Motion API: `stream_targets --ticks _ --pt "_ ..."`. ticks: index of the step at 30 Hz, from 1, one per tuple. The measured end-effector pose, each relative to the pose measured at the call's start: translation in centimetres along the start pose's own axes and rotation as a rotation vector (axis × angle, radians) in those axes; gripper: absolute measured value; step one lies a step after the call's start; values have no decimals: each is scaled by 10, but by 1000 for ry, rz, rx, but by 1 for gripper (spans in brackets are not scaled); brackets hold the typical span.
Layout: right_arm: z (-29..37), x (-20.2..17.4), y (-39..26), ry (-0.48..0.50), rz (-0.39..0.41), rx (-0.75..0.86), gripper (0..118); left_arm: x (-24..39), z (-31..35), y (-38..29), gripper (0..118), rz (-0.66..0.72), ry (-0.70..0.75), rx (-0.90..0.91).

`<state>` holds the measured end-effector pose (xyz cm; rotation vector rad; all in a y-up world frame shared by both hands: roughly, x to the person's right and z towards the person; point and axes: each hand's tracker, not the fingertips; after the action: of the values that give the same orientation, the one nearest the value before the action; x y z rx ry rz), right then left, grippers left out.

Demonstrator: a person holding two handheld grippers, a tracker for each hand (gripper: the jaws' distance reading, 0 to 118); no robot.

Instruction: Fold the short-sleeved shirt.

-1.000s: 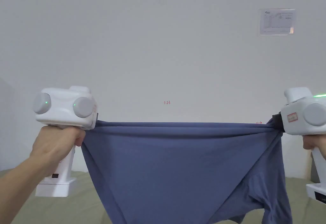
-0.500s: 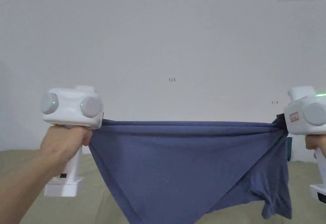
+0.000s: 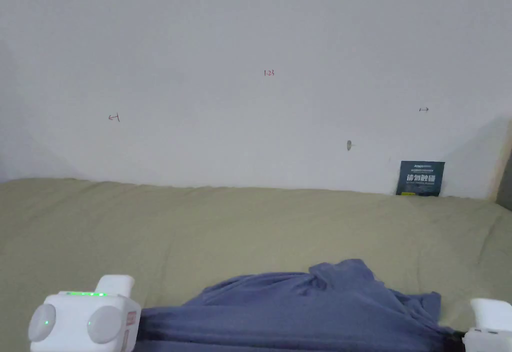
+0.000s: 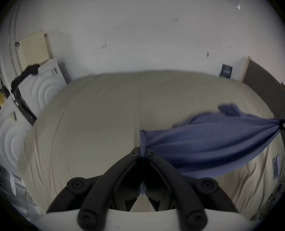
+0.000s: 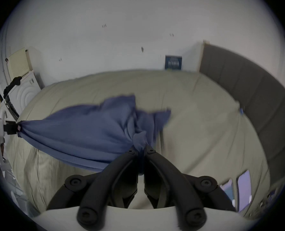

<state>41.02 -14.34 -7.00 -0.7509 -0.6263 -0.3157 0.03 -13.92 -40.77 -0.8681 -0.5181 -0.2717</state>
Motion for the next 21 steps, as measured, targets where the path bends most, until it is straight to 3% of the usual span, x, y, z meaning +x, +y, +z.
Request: stream_targets --ticks 4,8,11,21 --pt "29 5 -75 17 -18 -23 8 -11 15 -61 0 -25 29 -33" --pt "56 5 -131 42 -102 -54 8 -24 37 -107 0 2 14 -68" --pt "69 8 -168 46 -85 -80 8 -34 55 -134 0 26 13 -72" --pt "75 6 -206 37 -99 -137 8 -50 53 -186 0 91 -35 -91"
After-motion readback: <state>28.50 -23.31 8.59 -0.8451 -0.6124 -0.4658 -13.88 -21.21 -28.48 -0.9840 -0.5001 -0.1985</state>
